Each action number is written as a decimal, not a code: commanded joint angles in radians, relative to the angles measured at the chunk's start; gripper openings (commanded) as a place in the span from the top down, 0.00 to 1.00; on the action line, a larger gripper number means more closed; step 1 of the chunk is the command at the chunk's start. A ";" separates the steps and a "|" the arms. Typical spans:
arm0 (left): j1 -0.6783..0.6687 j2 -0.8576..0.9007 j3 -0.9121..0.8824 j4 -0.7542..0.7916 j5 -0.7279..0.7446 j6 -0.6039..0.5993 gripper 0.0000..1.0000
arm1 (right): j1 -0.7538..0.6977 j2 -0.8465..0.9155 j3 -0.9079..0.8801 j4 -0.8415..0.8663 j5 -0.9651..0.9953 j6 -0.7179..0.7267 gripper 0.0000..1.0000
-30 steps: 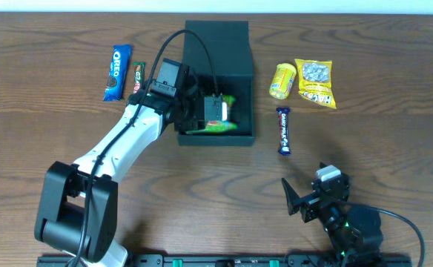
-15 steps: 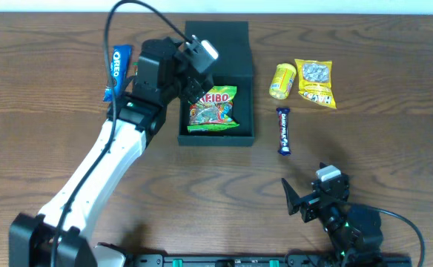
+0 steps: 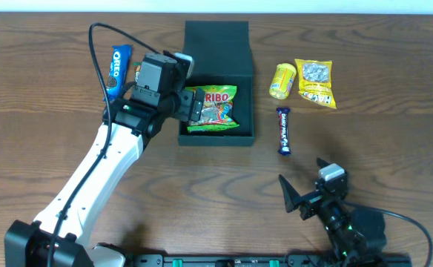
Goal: Pack container
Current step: 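Carry the Haribo bag into the black box and release it, then move left gripper to the blue Oreo pack and grasp it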
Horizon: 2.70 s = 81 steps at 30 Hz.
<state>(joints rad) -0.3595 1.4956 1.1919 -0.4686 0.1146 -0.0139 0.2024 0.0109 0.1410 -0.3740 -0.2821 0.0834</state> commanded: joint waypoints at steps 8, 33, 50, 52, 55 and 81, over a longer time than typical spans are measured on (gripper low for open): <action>0.081 -0.025 0.016 -0.053 -0.079 0.032 0.05 | 0.006 -0.005 -0.003 0.126 -0.122 0.731 0.01; 0.381 0.616 0.599 -0.090 -0.052 0.093 0.05 | -0.151 1.249 0.740 0.464 -0.407 0.260 0.01; 0.487 0.783 0.618 -0.143 -0.018 0.157 0.00 | -0.149 1.283 0.743 0.503 -0.395 0.298 0.01; 0.474 0.786 0.618 -0.144 -0.042 0.196 0.00 | -0.149 1.297 0.743 0.503 -0.395 0.306 0.01; 0.464 0.790 0.618 -0.143 -0.089 0.225 0.00 | -0.149 1.307 0.743 0.503 -0.395 0.317 0.01; 0.463 0.840 0.626 -0.167 -0.096 0.212 0.59 | -0.185 1.310 0.751 0.514 -0.380 0.366 0.01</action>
<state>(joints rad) 0.1009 2.3165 1.7889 -0.6186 0.0322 0.2081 0.0441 1.3193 0.8650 0.1425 -0.6655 0.4309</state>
